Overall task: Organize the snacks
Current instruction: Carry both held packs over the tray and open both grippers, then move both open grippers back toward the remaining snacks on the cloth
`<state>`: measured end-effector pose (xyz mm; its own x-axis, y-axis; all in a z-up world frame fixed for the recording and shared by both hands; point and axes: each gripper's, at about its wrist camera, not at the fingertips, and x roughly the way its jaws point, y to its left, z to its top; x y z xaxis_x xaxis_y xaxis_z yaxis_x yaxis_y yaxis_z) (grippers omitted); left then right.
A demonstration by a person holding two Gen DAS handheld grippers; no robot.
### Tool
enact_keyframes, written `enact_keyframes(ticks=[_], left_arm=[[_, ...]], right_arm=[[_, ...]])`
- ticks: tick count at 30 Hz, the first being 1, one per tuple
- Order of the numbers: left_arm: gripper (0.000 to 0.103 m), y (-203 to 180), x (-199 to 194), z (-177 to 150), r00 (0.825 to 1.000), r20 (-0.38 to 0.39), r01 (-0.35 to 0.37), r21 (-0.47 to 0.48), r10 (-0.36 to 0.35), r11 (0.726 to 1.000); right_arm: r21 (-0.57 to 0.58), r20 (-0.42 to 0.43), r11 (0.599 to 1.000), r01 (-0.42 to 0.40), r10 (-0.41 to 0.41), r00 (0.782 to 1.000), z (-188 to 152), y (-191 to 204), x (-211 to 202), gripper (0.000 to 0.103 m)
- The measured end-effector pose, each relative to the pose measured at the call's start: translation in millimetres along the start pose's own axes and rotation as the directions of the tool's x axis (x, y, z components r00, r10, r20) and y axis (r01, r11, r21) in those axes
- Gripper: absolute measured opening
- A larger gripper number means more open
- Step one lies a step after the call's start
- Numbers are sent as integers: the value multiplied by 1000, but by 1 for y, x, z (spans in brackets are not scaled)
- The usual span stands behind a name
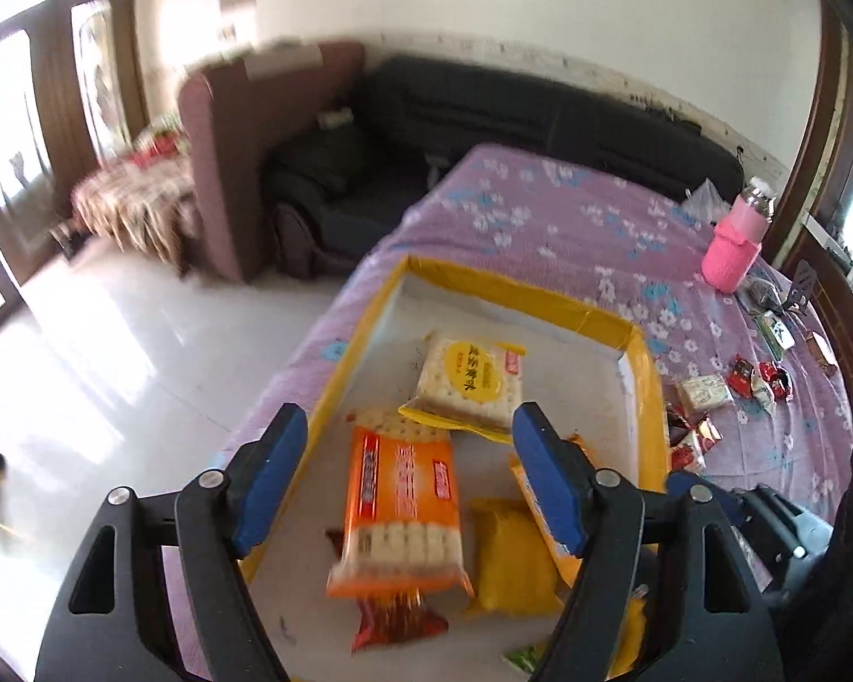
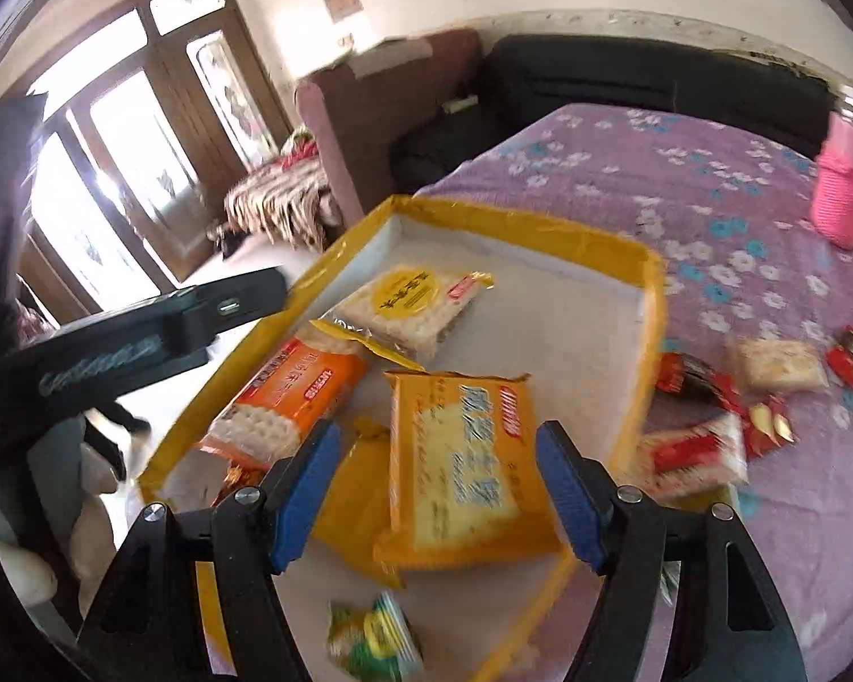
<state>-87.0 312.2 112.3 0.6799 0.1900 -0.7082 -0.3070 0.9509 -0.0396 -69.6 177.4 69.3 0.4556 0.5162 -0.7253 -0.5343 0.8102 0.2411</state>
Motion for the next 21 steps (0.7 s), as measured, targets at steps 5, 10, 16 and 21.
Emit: enact_keyframes(ticks=[5,10,16,21], left_arm=[[77,-35,-49,-23,994,86,-77,61,71,995],[77,-67,-75,-43,986,145,-103,101,87,990],[77,-80,-91,-54,990,141,-36,131,18,991],[77,-61,-89,-55,993,96,74,12,-74,997]], right_arm=[[59,49,998,25,-28,998,-22,-30,-43,73],[141,77,988,65,-77,994,-47,-71,-80,73],[248,124,963,106,-140,982,-71,-125,-125,73],[327,131,931,159,-212,969,-81,-170,-147,75]])
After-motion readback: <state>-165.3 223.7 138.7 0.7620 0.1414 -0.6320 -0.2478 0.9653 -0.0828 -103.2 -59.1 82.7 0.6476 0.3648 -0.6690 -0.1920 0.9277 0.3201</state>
